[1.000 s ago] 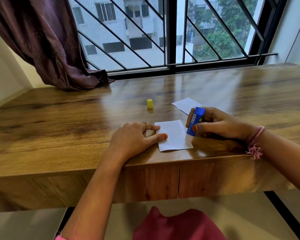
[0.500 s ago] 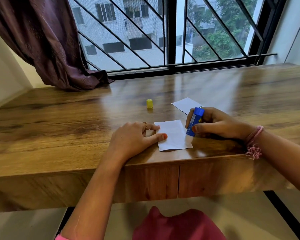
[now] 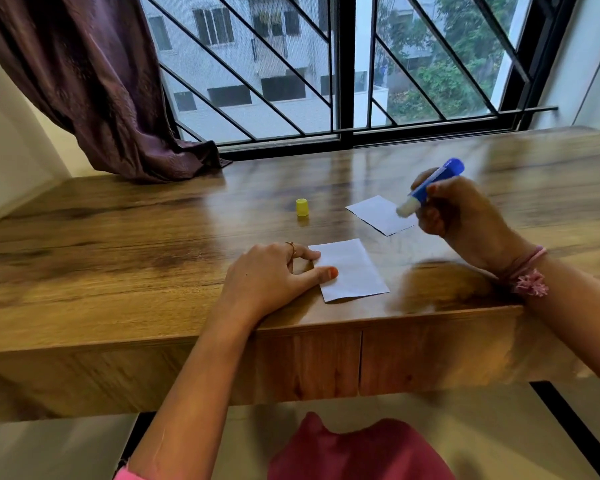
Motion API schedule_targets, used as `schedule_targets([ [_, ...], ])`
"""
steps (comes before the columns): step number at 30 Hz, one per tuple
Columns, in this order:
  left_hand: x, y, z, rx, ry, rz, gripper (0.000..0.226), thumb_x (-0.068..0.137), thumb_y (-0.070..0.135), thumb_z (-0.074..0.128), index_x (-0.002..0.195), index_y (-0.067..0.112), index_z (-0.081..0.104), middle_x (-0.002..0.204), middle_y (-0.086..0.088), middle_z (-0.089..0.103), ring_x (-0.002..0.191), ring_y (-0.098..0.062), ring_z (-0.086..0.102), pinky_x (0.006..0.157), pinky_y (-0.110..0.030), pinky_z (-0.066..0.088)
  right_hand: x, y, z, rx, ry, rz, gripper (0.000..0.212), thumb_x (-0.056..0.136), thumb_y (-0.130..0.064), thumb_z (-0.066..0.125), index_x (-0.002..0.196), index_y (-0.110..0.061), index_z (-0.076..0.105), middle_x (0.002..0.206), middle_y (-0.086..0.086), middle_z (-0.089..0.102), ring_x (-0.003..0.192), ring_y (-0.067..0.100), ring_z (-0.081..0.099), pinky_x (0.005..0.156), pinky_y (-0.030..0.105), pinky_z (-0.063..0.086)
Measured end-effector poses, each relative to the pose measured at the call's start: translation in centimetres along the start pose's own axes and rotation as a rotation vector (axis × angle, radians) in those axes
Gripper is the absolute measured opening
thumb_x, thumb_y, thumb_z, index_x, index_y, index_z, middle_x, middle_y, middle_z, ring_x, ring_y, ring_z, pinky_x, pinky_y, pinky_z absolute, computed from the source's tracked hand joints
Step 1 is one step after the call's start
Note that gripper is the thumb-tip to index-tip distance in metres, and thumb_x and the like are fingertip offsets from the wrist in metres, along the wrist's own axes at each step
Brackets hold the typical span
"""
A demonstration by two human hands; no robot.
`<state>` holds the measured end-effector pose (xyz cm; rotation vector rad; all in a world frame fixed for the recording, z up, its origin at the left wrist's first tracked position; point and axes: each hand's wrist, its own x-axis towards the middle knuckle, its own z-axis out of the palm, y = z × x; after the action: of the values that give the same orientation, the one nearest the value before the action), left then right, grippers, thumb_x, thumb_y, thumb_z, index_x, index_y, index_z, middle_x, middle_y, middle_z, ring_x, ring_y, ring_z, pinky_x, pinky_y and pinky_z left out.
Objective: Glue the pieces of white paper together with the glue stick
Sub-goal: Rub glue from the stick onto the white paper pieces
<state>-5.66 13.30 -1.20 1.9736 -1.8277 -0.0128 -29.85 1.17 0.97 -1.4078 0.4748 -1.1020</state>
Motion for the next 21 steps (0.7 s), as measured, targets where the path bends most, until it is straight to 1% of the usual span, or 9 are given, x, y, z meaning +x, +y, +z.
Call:
schedule_targets([
  [2,-0.1,0.2,0.0,0.003,0.007,-0.023,0.051,0.071,0.079,0.052,0.105,0.044,0.065,0.059,0.013,0.047,0.067,-0.01,0.048,0.06,-0.031,0.034,0.1,0.0,-0.2,0.029,0.045,0.015,0.013,0.081,-0.019,0.045,0.081,-0.018,0.057,0.063,-0.004,0.063,0.05,0.006,0.039,0.044,0.017,0.028],
  [6,-0.3,1.2,0.6,0.043,0.034,-0.08,0.051,0.071,0.08,0.05,0.1,0.039,0.059,0.071,0.01,0.06,0.083,-0.018,0.062,0.069,-0.033,0.044,0.1,0.3,0.2,-0.08,0.1,0.087,0.011,0.078,-0.023,0.052,0.08,-0.021,0.063,0.058,-0.006,0.053,0.05,0.008,0.039,0.042,0.018,0.029],
  [9,-0.4,1.8,1.2,0.088,0.098,-0.122,0.054,0.072,0.08,0.048,0.097,0.033,0.056,0.087,0.002,0.068,0.089,-0.025,0.064,0.067,-0.032,0.038,-0.2,0.3,0.4,-0.146,0.09,0.113,0.012,0.078,-0.024,0.055,0.085,-0.021,0.064,0.061,-0.007,0.057,0.052,0.009,0.043,0.043,0.017,0.034],
  [13,-0.7,2.3,0.8,-0.005,0.149,-0.139,0.052,0.08,0.075,0.044,0.098,0.027,0.052,0.064,0.011,0.052,0.078,-0.021,0.061,0.063,-0.032,0.041,-0.9,0.0,0.3,-0.173,0.046,0.155,0.014,0.075,-0.036,0.062,0.08,-0.026,0.07,0.065,-0.006,0.057,0.053,0.009,0.048,0.047,0.02,0.039],
  [15,-0.9,2.2,0.5,-0.11,0.225,-0.083,0.04,0.087,0.063,0.048,0.099,0.025,0.053,0.066,0.011,0.048,0.075,-0.02,0.059,0.061,-0.032,0.042,-1.3,0.0,0.2,-0.22,0.052,0.193,0.014,0.077,-0.034,0.063,0.083,-0.024,0.07,0.067,-0.004,0.056,0.055,0.009,0.049,0.05,0.021,0.04],
  [17,-1.3,2.0,0.2,-0.171,0.271,0.033,0.022,0.092,0.042,0.053,0.104,0.025,0.059,0.078,0.015,0.048,0.082,-0.015,0.054,0.065,-0.027,0.035,-2.0,0.2,0.2,-0.283,0.072,0.216,0.01,0.084,-0.026,0.061,0.086,-0.019,0.067,0.068,0.0,0.057,0.054,0.008,0.051,0.05,0.021,0.042],
  [18,-1.4,1.9,0.2,-0.176,0.245,0.094,0.02,0.093,0.033,0.052,0.109,0.025,0.062,0.089,0.015,0.05,0.09,-0.013,0.049,0.071,-0.022,0.031,-2.5,0.2,0.3,-0.304,0.085,0.217,0.009,0.086,-0.021,0.059,0.085,-0.017,0.067,0.066,0.0,0.058,0.053,0.008,0.052,0.049,0.02,0.044],
  [19,-1.4,1.9,0.2,-0.171,0.195,0.148,0.025,0.093,0.027,0.049,0.114,0.026,0.063,0.102,0.014,0.052,0.098,-0.011,0.043,0.076,-0.019,0.028,-3.0,0.3,0.4,-0.317,0.102,0.207,0.009,0.087,-0.018,0.058,0.085,-0.016,0.066,0.064,0.0,0.06,0.052,0.008,0.053,0.047,0.019,0.045],
  [21,-1.4,1.8,0.3,-0.141,0.066,0.201,0.039,0.09,0.031,0.038,0.121,0.032,0.062,0.123,0.018,0.053,0.106,-0.01,0.032,0.089,-0.023,0.027,-3.9,0.4,0.9,-0.331,0.146,0.173,0.009,0.086,-0.015,0.058,0.081,-0.014,0.067,0.059,0.0,0.062,0.05,0.009,0.055,0.045,0.019,0.047],
])
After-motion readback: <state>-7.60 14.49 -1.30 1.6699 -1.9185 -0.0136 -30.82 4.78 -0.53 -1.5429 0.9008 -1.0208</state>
